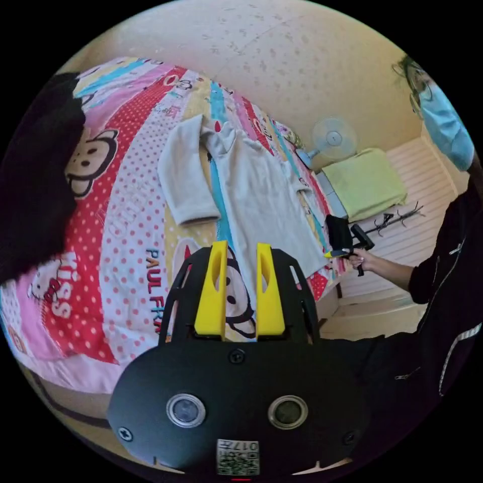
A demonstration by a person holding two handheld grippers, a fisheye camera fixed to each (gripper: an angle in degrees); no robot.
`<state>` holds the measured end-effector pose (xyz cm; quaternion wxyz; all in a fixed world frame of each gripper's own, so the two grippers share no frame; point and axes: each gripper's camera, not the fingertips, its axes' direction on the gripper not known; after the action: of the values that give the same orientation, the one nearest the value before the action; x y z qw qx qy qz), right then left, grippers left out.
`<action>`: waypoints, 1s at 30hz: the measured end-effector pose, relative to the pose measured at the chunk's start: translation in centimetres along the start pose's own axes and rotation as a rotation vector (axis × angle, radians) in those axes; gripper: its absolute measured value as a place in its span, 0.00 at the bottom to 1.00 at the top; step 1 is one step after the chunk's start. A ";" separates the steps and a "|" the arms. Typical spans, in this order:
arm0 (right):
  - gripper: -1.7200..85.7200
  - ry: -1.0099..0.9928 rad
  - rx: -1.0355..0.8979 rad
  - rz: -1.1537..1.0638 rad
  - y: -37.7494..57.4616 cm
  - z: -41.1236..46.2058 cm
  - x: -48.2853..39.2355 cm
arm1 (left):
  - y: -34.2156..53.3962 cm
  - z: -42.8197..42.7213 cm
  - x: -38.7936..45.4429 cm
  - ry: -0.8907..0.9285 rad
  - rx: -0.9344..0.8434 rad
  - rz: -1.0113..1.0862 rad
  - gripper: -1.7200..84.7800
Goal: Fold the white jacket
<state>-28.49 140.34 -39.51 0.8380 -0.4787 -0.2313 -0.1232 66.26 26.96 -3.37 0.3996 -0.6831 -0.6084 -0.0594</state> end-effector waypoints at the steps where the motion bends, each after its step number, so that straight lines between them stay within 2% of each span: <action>1: 0.04 -0.034 0.000 -0.056 -0.7 0.4 -1.6 | -1.6 0.2 1.3 -0.085 -0.019 0.153 0.14; 5: 0.03 -0.260 -0.045 -0.231 -2.7 2.9 -6.3 | -6.6 4.9 3.7 -0.218 -0.103 0.621 0.16; 9: 0.03 -0.408 -0.039 -0.363 -3.4 5.7 -11.0 | -7.9 13.1 2.1 -0.320 -0.363 0.798 0.15; 12: 0.03 -0.487 -0.017 -0.424 -3.0 7.9 -13.0 | -6.5 14.6 1.2 -0.354 -0.347 0.970 0.12; 15: 0.03 -0.481 0.001 -0.468 -2.0 10.7 -14.5 | -7.5 12.5 -0.9 -0.309 -0.321 0.817 0.07; 17: 0.04 -0.463 0.019 -0.481 -1.2 12.2 -15.4 | -9.4 9.9 -3.9 -0.161 -0.301 0.553 0.05; 18: 0.05 -0.460 0.041 -0.495 -0.6 13.1 -16.2 | -9.9 8.8 -4.8 -0.109 -0.277 0.485 0.05; 20: 0.06 -0.435 0.093 -0.518 0.3 14.3 -17.4 | -11.0 3.5 -8.0 0.183 -0.089 0.271 0.05; 21: 0.08 -0.405 0.141 -0.540 1.0 15.0 -18.5 | -11.1 2.0 -8.9 0.274 -0.029 0.221 0.05; 23: 0.14 -0.362 0.219 -0.601 1.9 15.9 -20.6 | -11.3 -3.6 -12.1 0.551 0.201 0.046 0.05; 26: 0.20 -0.303 0.397 -0.752 3.4 17.2 -25.6 | -11.5 -9.2 -14.0 0.642 0.367 -0.044 0.05; 30: 0.22 -0.092 0.633 -0.954 5.4 19.5 -34.3 | -12.5 -12.8 -15.6 0.684 0.399 -0.077 0.06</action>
<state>-61.08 159.37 -52.37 0.7811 -0.0518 -0.4835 -0.3917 56.52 6.08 2.34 0.7014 -0.5097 -0.4649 -0.1791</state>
